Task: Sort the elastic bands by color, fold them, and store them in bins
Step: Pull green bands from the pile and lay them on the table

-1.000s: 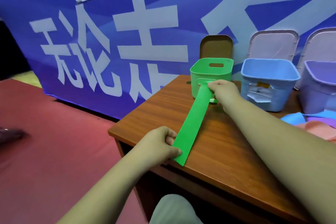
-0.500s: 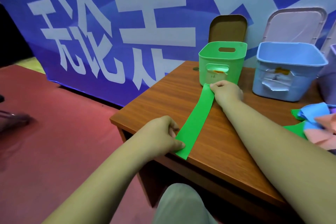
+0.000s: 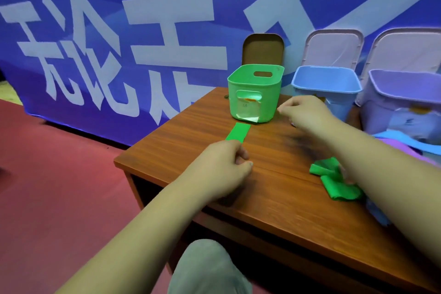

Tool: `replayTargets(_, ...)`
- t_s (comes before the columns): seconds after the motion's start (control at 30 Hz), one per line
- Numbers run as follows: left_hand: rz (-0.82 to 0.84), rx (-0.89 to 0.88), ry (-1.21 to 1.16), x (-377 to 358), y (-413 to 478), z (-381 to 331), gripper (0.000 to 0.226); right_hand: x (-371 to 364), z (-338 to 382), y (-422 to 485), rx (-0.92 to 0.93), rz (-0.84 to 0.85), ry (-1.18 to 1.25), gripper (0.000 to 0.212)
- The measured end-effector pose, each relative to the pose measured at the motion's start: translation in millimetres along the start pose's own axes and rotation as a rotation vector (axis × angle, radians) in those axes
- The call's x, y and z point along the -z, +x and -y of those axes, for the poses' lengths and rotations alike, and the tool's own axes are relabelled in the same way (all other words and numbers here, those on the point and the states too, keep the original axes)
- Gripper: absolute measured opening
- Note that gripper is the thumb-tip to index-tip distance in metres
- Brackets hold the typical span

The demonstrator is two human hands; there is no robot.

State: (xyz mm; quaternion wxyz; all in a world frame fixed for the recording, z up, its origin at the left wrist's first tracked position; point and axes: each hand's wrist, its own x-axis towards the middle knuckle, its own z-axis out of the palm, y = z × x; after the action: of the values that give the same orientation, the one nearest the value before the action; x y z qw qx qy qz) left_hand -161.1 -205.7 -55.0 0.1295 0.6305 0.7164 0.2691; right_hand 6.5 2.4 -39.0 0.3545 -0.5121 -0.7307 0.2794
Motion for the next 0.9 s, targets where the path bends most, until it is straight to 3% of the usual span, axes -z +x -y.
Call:
replayTargets(0.2,0.106,-0.247,-0.057,-53.8,24.4,-71.4,0.01,95.6,-28.2,-51.7,0.107,-0.004,-0.254,0.013)
replayTargets(0.33,0.109,-0.402,0.024,-90.7,45.8,-96.1,0.03,127.2,-68.1,-91.2,0.161,0.05,-0.259,0.011)
replayTargets(0.4,0.098,-0.394,0.111,-104.9,54.6,-98.7,0.035,131.9,-83.5,-105.2,0.206,0.034,-0.278,0.012)
replayTargets(0.5,0.037,-0.351,0.104,-117.9,59.2,-94.8,0.024,125.5,-102.4,-117.9,0.27,0.02,-0.253,0.014)
replayTargets(0.77,-0.21,-0.232,-0.19,-103.0,67.3,-101.9,0.013,119.0,-119.7,-129.2,0.258,0.036,-0.08,0.016)
replayTargets(0.9,-0.336,-0.319,-0.341,-79.7,74.9,-126.8,0.016,118.1,-123.1,-132.0,0.288,0.066,-0.108,0.017)
